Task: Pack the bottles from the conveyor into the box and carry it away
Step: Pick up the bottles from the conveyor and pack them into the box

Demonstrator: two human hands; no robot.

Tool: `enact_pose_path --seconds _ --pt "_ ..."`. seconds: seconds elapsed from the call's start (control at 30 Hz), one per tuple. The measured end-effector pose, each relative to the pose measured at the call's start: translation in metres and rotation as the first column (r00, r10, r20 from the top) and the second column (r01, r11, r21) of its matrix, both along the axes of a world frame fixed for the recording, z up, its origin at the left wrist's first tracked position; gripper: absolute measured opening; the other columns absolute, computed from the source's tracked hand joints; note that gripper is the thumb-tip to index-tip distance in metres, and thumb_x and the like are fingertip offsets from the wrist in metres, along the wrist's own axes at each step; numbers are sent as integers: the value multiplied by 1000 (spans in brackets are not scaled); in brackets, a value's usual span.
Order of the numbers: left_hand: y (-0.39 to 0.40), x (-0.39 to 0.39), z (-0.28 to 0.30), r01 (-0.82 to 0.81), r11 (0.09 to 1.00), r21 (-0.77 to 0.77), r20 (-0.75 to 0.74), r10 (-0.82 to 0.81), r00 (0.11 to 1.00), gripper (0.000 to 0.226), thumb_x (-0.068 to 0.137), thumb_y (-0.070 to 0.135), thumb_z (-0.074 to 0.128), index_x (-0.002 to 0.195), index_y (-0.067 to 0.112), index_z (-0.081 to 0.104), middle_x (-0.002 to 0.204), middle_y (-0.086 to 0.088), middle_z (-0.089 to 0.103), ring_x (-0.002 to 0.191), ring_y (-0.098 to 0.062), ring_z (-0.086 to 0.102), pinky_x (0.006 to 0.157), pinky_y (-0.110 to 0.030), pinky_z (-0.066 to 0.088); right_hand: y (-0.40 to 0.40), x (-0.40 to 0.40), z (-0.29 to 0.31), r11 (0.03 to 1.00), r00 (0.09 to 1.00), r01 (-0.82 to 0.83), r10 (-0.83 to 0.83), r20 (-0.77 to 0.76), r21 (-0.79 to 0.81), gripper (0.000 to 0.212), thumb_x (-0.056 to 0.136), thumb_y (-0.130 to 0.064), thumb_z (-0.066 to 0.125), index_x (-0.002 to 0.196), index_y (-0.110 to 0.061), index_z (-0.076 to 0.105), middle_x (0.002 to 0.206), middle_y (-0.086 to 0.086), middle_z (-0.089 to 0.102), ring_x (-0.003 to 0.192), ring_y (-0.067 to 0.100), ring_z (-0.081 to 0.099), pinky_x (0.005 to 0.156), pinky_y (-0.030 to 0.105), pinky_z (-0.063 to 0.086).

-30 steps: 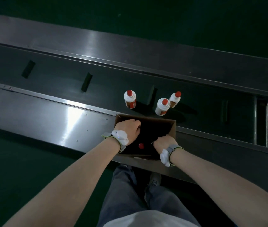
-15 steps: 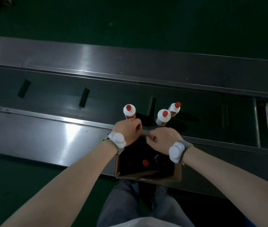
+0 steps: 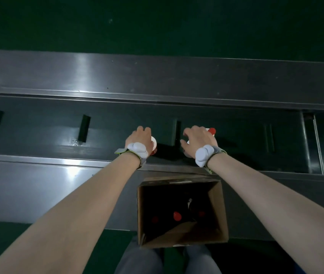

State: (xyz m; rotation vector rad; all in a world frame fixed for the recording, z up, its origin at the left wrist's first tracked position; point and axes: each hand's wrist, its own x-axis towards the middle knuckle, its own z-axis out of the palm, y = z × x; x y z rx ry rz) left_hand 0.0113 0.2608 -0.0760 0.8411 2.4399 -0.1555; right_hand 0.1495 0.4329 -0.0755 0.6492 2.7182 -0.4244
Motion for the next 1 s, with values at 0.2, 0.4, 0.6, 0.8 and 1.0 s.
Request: enact_pose_path --seconds 0.2,0.4,0.6,0.8,1.0 --pt "-1 -15 -25 47 995 -87 62 -41 997 34 108 27 50 139 13 54 137 -12 54 117 -33 62 90 -41 55 15 -7 -33 996 958 55 -72 277 69 31 101 -37 59 123 -15 62 125 12 61 113 35 60 73 38 45" --pt "-3 -12 -42 86 987 -136 70 -77 995 36 106 19 56 140 11 51 137 -13 53 116 -34 62 87 -41 56 15 -3 -55 989 901 111 -143 410 102 21 103 -15 49 118 -15 64 113 8 59 89 25 56 68 34 44" --pt "-4 -8 -45 112 980 -164 49 -106 993 45 100 6 62 143 5 49 141 -13 48 117 -34 64 87 -38 57 13 1 -63 983 909 168 -182 376 69 15 99 -6 49 87 -15 54 81 2 47 60 17 45 47 28 30" --pt "-27 4 -23 88 995 -39 -9 -88 996 29 105 17 59 132 8 57 130 -12 57 108 -34 67 84 -40 57 7 16 -40 989 948 143 -147 281 34 11 97 -7 52 90 -16 51 93 6 49 62 18 45 52 32 37" --pt "-42 30 54 67 981 185 -173 -34 984 20 105 31 59 115 14 64 108 -6 64 91 -29 67 77 -41 57 -10 35 40 994 999 -47 45 20 94 8 97 -15 61 103 -13 66 109 8 65 79 21 50 69 31 41"
